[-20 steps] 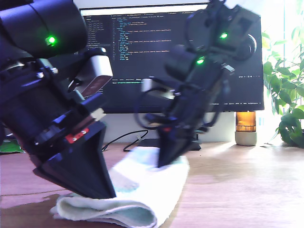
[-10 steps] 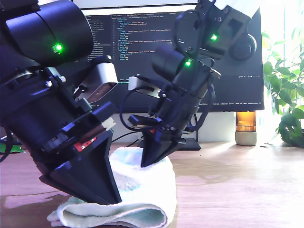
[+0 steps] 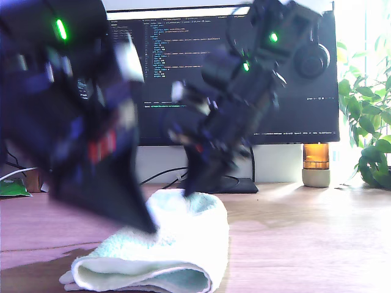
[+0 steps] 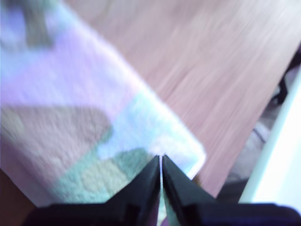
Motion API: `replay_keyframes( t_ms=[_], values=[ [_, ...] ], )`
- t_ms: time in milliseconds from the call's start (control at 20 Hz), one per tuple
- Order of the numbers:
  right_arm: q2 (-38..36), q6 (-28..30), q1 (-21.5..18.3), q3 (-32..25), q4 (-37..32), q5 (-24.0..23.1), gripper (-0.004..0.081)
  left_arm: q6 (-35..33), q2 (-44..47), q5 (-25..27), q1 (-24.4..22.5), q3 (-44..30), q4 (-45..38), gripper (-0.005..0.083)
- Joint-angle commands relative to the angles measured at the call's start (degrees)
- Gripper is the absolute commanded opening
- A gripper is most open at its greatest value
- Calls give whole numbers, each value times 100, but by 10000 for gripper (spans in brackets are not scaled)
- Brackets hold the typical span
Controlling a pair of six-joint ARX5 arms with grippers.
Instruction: Fold the tea towel to a neat square and place it to the right
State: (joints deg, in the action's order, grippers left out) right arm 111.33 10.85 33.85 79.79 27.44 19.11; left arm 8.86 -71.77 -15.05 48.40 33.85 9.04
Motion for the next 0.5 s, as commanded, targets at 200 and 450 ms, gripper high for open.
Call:
replay_keyframes(
  t_ms=[200,450],
  values=[
    [-804,404,13,-28,518,2,-13,-654,247,848,-9,-79,11,-24],
    [-1591,483,13,-149,564,-20,-13,-1043,247,769,-258,-166,-704,-24]
  ],
)
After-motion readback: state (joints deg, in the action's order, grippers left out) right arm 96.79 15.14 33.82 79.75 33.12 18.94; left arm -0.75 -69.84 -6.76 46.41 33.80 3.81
